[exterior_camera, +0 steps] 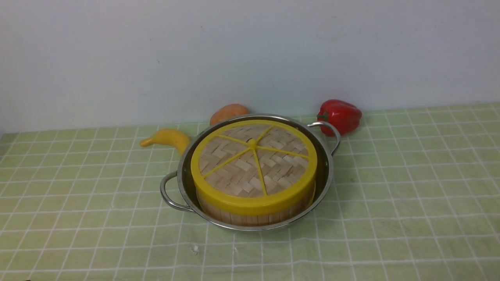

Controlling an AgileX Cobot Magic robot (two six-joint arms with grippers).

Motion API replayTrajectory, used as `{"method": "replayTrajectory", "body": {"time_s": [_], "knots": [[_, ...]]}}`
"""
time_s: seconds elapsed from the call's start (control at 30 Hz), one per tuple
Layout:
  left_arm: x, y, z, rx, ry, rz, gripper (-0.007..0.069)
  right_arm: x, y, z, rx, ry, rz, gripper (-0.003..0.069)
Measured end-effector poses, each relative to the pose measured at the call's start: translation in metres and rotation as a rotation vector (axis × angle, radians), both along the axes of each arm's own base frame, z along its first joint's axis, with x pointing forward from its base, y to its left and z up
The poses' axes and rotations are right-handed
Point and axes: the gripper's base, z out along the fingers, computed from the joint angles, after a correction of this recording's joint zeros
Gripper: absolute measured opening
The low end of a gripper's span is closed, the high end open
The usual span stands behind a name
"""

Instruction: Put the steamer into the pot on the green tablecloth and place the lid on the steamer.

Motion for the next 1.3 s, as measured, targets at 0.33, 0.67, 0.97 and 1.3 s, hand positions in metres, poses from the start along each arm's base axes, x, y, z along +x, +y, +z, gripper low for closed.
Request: {"method": "replayTrajectory", "body": {"time_s": [0.33,0.67,0.97,1.3], "knots": [[0.0000,0.0000,0.0000,0.000,0.000,0.000,0.0243,0.0000,0.0000,0.0001,0.001,-0.002,0.000,0.0141],[0.0000,0.0000,0.0000,0.000,0.000,0.000,0.0243,0.0001,0.0000,0.0004,0.026,-0.004,-0.005,0.0170],[0.0000,0.0000,0.0000,0.000,0.000,0.000,0.0243,0.0001,0.0000,0.0004,0.028,-0.004,-0.005,0.0202],[0.0000,0.0000,0.0000,0.000,0.000,0.000,0.0243,0.0001,0.0000,0.0004,0.029,-0.004,-0.005,0.0236]]}}
